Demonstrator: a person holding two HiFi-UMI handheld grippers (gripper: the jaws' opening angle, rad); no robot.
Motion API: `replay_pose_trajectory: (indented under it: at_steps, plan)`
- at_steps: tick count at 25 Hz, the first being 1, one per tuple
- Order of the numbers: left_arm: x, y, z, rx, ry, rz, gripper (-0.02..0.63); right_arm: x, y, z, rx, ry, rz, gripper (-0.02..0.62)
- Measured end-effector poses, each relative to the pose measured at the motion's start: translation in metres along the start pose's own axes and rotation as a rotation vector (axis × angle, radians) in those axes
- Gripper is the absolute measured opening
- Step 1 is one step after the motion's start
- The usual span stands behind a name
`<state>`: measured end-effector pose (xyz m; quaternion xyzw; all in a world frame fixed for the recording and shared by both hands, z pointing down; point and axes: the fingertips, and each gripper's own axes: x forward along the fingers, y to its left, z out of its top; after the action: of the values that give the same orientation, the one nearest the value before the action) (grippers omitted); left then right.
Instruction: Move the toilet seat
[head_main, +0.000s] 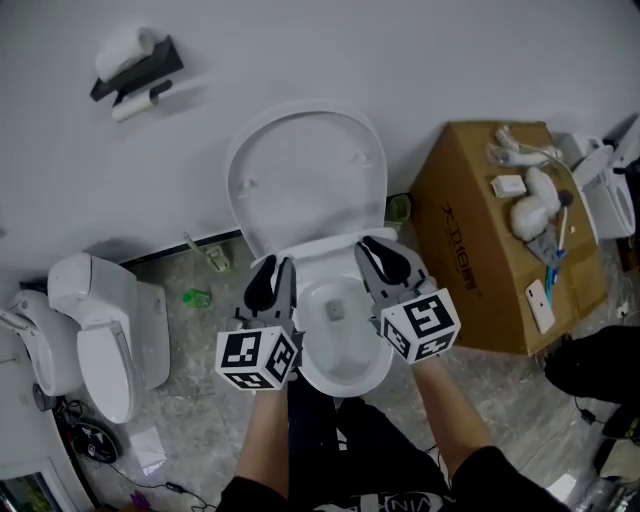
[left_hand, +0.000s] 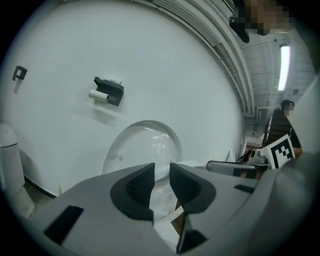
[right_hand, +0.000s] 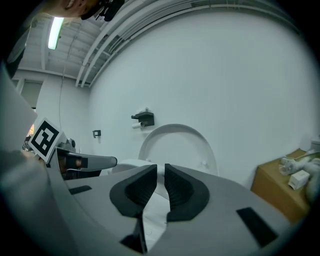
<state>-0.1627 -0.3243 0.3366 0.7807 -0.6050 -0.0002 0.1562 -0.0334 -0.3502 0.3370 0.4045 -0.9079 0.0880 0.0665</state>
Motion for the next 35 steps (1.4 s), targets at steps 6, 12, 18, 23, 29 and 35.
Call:
replay_pose_trajectory:
  at_steps: [6,12,18,23,29,35]
  plan:
    - [0.031,0.013,0.016,-0.017,-0.007,-0.028,0.083,0.03,-0.018,0.014,0.009,-0.004,-0.03,0.054]
    - [0.06,0.027,0.028,0.006,0.018,-0.061,0.077,0.06,-0.032,0.024,0.013,-0.007,-0.064,0.054]
    - [0.084,0.041,0.038,-0.003,0.021,-0.068,0.074,0.087,-0.044,0.032,0.022,-0.011,-0.085,0.053]
    - [0.101,0.049,0.043,0.007,0.025,-0.075,0.071,0.103,-0.054,0.036,0.028,-0.019,-0.103,0.052]
    - [0.117,0.057,0.047,0.012,0.024,-0.083,0.069,0.12,-0.062,0.038,0.021,-0.014,-0.108,0.052]
    - [0.126,0.062,0.049,0.016,0.026,-0.088,0.069,0.129,-0.066,0.04,0.029,-0.019,-0.121,0.051]
